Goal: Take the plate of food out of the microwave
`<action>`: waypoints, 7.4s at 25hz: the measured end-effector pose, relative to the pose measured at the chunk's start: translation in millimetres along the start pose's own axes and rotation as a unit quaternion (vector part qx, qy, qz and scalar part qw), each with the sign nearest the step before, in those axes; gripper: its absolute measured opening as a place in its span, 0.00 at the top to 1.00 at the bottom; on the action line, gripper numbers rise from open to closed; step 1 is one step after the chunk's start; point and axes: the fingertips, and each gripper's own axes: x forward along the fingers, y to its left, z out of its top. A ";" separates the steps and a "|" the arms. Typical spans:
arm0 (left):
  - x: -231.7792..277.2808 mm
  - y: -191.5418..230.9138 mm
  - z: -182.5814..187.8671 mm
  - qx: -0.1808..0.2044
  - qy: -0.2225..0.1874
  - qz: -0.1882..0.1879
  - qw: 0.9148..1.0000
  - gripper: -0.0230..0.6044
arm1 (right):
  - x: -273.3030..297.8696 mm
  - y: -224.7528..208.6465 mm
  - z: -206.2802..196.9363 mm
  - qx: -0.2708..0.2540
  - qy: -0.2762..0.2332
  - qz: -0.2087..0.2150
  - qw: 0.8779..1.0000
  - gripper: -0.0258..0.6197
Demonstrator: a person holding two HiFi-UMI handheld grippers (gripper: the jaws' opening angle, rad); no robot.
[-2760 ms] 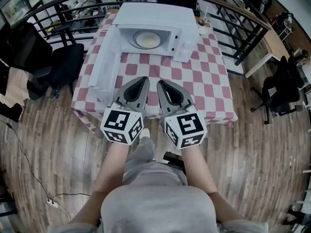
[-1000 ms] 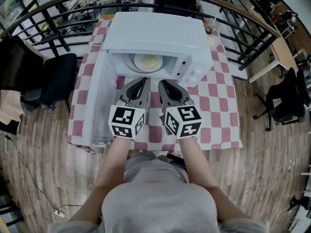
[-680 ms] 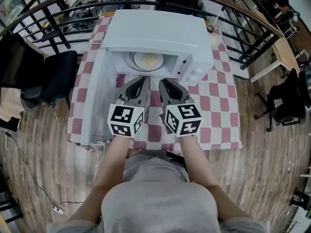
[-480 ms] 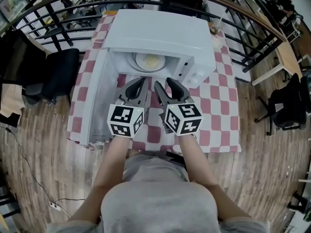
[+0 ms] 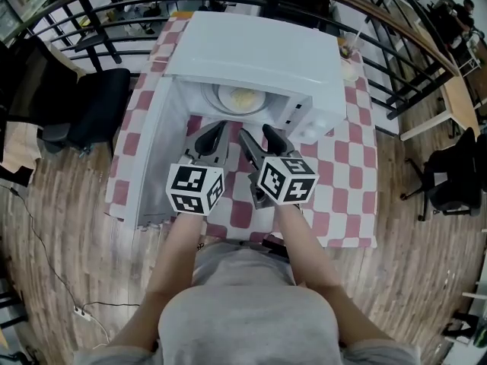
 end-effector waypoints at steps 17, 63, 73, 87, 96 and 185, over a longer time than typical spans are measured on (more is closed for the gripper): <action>22.2 24.6 -11.3 -0.014 0.012 0.007 1.000 0.96 | 55.4 -43.9 -35.9 0.205 0.022 -0.034 0.978 0.51; 49.0 54.7 -39.1 -0.041 0.057 0.006 0.997 0.96 | 134.5 -127.6 -104.7 0.629 -0.066 -0.132 0.764 0.52; 44.2 56.6 -39.7 -0.042 0.058 0.013 0.997 0.96 | 126.3 -124.1 -105.8 0.589 -0.051 -0.145 0.794 0.54; 41.0 51.8 -40.8 -0.045 0.055 0.010 0.997 0.96 | 113.6 -115.0 -103.2 0.575 -0.032 -0.136 0.807 0.69; 39.6 51.4 -40.6 -0.046 0.054 0.009 0.997 0.96 | 111.8 -111.8 -99.9 0.580 -0.029 -0.127 0.804 0.76; -22.7 -8.6 -13.4 -0.039 0.014 0.019 0.999 0.96 | -2.4 -55.4 -58.7 0.540 -0.060 0.057 0.838 0.91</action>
